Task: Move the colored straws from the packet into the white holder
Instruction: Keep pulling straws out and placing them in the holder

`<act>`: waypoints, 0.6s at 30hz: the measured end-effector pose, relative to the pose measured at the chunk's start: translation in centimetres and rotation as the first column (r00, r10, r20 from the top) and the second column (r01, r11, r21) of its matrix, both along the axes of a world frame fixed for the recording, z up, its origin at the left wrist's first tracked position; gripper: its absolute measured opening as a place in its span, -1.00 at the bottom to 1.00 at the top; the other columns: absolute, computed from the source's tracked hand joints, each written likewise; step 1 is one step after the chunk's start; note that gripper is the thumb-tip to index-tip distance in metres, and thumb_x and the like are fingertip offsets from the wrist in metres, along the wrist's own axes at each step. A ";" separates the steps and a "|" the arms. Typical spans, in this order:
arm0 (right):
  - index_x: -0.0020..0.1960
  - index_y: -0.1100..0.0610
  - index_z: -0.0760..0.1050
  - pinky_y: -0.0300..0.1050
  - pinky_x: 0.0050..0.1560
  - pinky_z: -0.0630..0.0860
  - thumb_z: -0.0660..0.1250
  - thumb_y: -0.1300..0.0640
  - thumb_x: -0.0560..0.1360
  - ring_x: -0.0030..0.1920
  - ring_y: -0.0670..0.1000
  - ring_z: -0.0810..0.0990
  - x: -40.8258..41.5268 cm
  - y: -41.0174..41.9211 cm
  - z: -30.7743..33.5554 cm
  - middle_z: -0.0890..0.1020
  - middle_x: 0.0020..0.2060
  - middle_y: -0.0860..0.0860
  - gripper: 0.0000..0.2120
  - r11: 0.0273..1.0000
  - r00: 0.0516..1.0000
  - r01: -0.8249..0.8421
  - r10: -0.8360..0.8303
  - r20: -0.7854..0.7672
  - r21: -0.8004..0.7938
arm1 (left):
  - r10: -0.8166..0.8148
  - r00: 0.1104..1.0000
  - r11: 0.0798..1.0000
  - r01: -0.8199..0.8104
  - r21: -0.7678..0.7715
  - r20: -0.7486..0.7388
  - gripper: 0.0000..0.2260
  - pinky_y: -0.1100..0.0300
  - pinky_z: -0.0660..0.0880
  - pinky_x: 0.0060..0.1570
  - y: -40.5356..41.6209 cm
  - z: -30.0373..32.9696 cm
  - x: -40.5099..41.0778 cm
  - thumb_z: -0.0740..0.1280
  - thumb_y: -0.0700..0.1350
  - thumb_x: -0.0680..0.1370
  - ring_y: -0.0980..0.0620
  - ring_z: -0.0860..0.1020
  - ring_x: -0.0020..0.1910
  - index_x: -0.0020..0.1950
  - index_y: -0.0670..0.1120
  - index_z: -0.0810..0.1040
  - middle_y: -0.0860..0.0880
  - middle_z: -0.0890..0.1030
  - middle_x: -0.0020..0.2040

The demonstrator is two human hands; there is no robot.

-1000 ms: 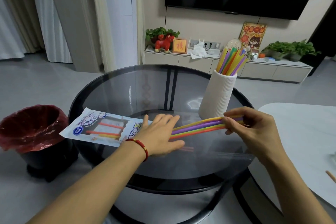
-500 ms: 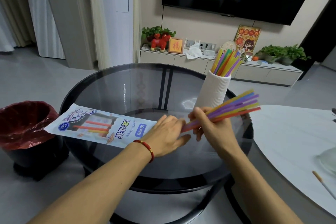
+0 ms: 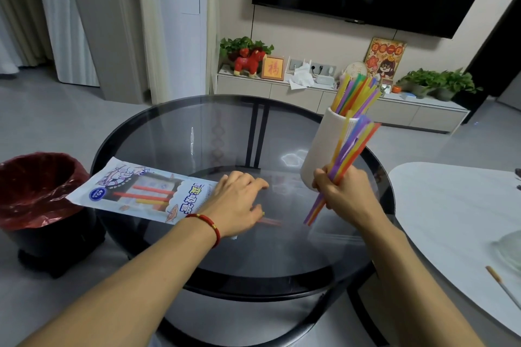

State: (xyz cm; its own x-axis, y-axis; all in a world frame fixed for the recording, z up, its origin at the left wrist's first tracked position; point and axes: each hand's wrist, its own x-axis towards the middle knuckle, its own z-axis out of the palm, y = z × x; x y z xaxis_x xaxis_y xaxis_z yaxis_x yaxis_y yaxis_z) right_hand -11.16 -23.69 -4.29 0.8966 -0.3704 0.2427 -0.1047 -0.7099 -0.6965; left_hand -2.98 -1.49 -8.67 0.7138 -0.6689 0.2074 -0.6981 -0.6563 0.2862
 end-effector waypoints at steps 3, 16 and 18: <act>-0.14 0.01 0.54 -0.16 -0.28 0.64 0.27 0.01 0.70 -0.30 -0.01 0.65 -0.5 -0.1 -0.5 0.61 -0.19 -0.05 -0.75 1.000 1.000 -0.011 0.012 -0.021 0.029 | -0.018 1.000 1.000 0.018 -0.001 0.004 -0.59 -0.02 0.26 0.38 -0.4 -0.2 -0.2 0.27 -0.02 0.56 -0.05 0.30 0.37 0.41 0.03 0.40 -0.02 0.48 0.30; -0.26 0.19 0.58 -0.16 -0.55 0.47 0.25 0.13 0.60 -0.53 0.04 0.56 1.4 -5.4 10.8 0.59 -0.54 0.03 -0.69 0.837 0.765 0.069 -0.394 0.510 0.543 | -0.010 0.987 0.893 0.082 -0.442 0.163 -0.78 0.05 0.49 0.04 -1.1 1.5 -1.9 0.32 -0.33 0.43 -0.02 0.51 0.01 0.01 -0.12 0.62 -0.01 0.62 -0.11; -0.27 0.18 0.54 -0.14 -0.57 0.49 0.23 0.15 0.63 -0.54 0.03 0.57 2.0 -5.6 12.0 0.59 -0.49 0.07 -0.68 0.884 0.738 0.098 -0.372 0.562 0.457 | -0.022 0.988 0.902 0.087 -0.423 0.155 -0.75 0.03 0.48 0.05 -1.0 1.6 -2.1 0.30 -0.34 0.41 -0.03 0.51 0.02 0.02 -0.11 0.61 -0.01 0.61 -0.10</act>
